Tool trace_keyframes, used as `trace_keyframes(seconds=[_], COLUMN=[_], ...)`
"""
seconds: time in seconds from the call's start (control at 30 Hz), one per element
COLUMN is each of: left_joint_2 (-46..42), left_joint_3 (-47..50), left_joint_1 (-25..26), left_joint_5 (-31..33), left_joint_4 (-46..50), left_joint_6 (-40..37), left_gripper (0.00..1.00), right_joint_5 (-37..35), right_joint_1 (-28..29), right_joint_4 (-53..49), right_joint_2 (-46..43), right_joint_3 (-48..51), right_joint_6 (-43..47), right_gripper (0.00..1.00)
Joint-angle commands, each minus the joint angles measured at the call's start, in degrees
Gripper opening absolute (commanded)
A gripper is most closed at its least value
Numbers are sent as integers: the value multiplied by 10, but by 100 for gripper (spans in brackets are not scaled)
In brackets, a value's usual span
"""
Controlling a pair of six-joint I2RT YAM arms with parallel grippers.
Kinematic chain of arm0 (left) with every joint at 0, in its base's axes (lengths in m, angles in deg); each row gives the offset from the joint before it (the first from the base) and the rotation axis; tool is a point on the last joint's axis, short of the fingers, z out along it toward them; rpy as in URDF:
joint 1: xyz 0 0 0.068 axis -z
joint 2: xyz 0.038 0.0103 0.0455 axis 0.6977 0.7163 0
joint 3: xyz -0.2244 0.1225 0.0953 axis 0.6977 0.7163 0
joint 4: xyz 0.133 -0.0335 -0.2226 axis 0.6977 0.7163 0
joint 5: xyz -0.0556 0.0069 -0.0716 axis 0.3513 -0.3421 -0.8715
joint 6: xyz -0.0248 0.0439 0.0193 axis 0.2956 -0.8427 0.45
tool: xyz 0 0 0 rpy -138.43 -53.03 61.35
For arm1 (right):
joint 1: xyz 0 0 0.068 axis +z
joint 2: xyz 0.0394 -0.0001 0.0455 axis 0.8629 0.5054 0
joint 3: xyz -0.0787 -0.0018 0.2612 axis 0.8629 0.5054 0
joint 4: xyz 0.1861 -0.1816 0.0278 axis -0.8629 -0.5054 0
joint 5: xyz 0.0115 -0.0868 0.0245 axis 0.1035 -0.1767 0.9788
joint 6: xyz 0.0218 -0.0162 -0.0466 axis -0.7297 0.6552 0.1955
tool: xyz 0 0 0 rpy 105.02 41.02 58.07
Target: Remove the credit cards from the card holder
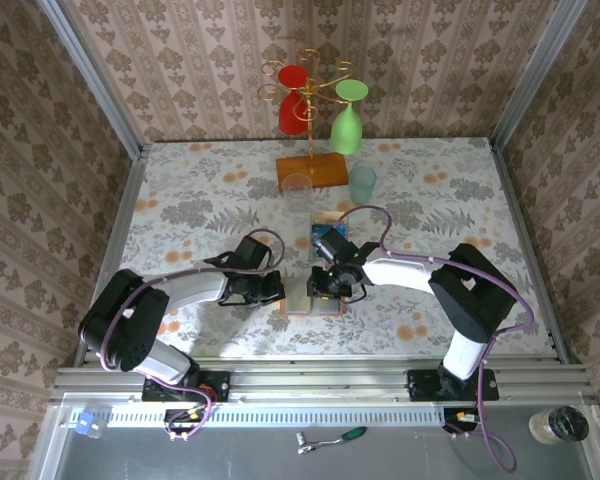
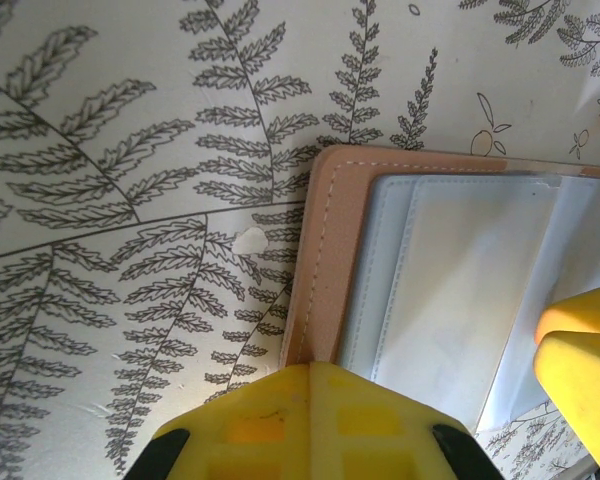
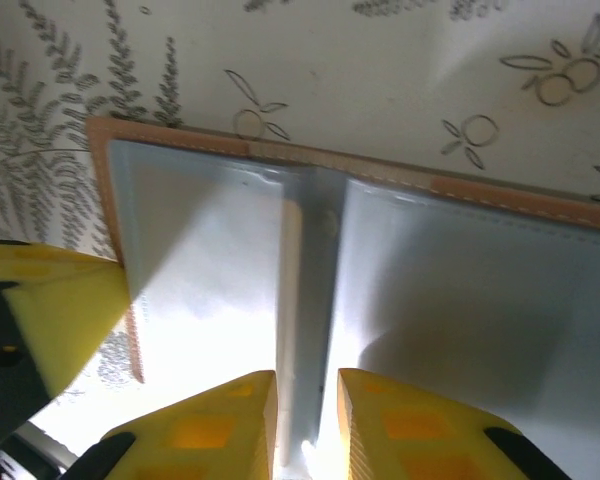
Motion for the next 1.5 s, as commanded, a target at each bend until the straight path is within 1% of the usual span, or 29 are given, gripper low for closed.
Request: trace_keyframes(seconds=[0.0,0.2,0.43,0.67,0.93,1.47], left_joint_2=[0,-3,-6,-7,-7,-15], left_joint_3=[1,2,6,10,10,-11], left_joint_1=[-2,-2,-2,-3,-4,-4], left_joint_5=[6,8,10,13,15,16], left_joint_4=[22,22,21,24,28,42], left_joint_6=[-11,-11,-10,-11,-13,-16], left_gripper=[2,2,2,2,2,2], right_joint_5=[24,37,29,-3,-5,14], right_joint_1=[8,13,13,12,10,-6], right_joint_4=[31,35,22,-17,-17,40], right_joint_2=[1,35,53,36,25,6], right_joint_3=[-23,-47,-50,-38,-26,19], right_joint_6=[-14,-17,-17,-5,-4,-15], right_gripper=[22,22,22,23,23,23])
